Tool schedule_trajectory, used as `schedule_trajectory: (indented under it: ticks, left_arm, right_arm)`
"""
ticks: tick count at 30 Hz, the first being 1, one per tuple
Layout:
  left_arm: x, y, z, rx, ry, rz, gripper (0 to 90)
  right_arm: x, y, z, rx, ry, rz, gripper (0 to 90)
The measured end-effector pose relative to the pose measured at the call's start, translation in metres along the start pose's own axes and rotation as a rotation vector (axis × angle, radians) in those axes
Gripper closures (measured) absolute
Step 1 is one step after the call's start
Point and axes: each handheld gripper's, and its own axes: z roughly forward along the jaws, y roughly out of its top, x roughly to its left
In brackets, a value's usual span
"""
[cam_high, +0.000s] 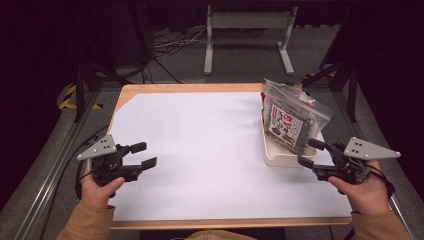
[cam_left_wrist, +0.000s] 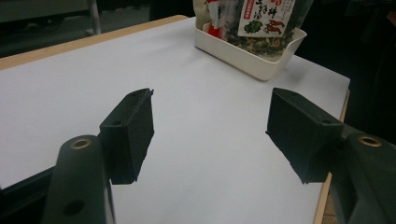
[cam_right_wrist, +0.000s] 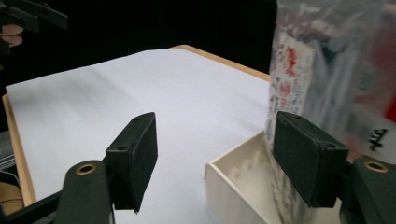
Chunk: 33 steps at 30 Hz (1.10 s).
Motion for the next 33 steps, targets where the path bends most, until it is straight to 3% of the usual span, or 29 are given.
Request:
schedule_trajectory:
  ticks: [12, 17, 19, 24, 33]
  left_arm:
    - [-0.001, -0.017, -0.009, -0.03, 0.002, -0.006, 32.2]
    - [0.0, -0.023, -0.008, -0.027, 0.01, -0.002, 32.0]
    - [-0.001, -0.025, -0.006, -0.024, 0.012, -0.011, 31.9]
    - [-0.001, -0.03, -0.001, -0.019, 0.024, 0.013, 31.3]
    - [0.0, -0.035, 0.002, -0.017, 0.03, 0.018, 30.9]
  right_arm:
    - [0.016, -0.024, 0.034, -0.041, 0.078, 0.004, 30.3]
    - [0.021, -0.038, 0.045, -0.047, 0.076, 0.008, 30.2]
    - [0.023, -0.044, 0.049, -0.037, 0.075, 0.007, 30.3]
    - [0.025, -0.054, 0.058, 0.0, 0.075, -0.001, 30.3]
    - [0.024, -0.057, 0.06, -0.019, 0.064, 0.008, 29.4]
